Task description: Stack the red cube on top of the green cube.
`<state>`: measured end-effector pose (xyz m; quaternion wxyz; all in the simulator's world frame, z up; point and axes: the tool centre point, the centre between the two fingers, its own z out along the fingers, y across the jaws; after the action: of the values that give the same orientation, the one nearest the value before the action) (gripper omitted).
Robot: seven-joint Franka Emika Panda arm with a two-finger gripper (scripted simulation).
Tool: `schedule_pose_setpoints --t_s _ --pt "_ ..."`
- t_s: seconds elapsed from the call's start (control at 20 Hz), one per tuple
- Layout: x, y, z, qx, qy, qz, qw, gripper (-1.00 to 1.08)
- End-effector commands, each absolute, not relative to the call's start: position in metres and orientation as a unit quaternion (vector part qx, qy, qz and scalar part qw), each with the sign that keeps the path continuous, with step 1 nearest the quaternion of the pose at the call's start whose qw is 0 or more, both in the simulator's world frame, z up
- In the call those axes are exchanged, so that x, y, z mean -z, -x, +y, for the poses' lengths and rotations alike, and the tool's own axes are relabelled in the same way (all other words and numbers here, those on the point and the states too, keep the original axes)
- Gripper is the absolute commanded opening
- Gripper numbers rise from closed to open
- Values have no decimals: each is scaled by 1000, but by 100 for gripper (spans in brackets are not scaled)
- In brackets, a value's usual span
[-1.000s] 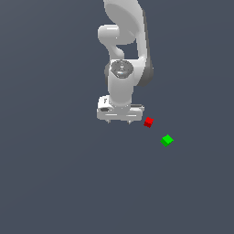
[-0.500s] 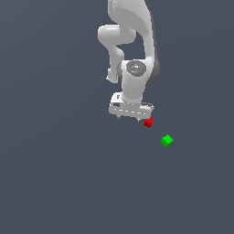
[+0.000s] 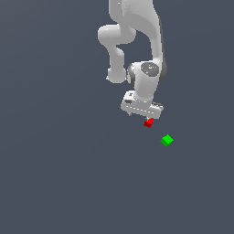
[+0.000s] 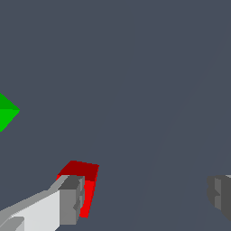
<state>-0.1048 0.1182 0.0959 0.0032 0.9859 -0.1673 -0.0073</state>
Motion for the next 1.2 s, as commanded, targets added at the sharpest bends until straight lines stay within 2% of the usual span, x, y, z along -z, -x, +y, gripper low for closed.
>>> schedule_pose_setpoints --t_s 0.0,0.6,1.15 --pt "-91 110 133 6 -983 -186 2 100" --pt "-73 122 184 1 -970 -244 0 100" --pt "-69 122 193 0 -967 -253 0 100"
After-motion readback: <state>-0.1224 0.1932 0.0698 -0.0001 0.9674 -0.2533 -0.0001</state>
